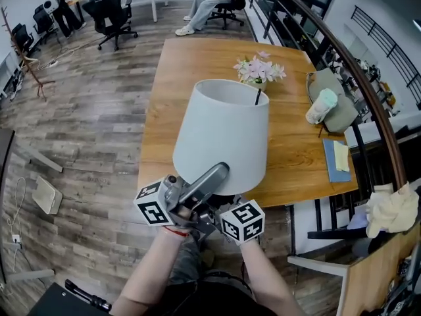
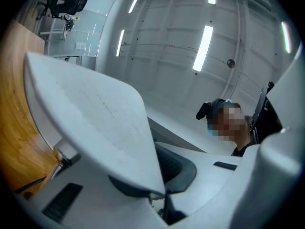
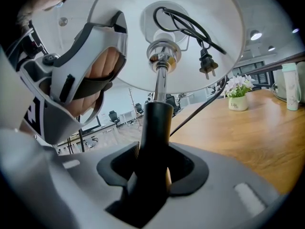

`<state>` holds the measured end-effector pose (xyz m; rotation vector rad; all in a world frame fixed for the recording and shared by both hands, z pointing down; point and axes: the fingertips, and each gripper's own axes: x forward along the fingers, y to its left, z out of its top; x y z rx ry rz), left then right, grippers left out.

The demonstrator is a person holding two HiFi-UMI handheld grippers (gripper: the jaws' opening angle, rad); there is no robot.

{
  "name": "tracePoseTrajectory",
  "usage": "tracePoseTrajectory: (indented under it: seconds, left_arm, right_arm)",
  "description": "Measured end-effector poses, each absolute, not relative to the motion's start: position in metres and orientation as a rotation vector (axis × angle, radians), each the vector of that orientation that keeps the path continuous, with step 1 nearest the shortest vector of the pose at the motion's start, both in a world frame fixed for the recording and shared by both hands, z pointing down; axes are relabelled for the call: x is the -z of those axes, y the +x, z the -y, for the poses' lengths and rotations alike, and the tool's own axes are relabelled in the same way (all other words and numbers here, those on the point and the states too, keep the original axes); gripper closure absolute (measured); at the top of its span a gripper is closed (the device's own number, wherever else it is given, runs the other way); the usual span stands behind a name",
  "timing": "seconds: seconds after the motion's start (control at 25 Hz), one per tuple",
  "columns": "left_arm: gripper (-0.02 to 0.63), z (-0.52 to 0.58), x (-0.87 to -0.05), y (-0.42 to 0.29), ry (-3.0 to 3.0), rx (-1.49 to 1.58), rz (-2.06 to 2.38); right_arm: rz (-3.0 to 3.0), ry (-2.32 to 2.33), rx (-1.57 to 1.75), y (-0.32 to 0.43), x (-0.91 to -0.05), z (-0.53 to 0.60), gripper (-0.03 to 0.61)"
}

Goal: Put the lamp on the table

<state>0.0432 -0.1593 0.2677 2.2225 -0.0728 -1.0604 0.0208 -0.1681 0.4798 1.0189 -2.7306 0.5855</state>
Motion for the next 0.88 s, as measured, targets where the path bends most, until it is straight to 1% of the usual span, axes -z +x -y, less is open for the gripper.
tracePoseTrajectory:
  seconds: [0.32,0.88]
  left_arm:
    - [0.612,0.215,-0.276,0.032,2.188,1.063,0.061]
    - [0.612,0.273,-0.292,0.016,2.138,1.067,0.043]
  right_arm:
    - [2.703,1.029,-0.587,0.011,-0.489,0.223,0.396]
    - [2.663,1.059,-0.603,0.001,-0.504,0.274,0.396]
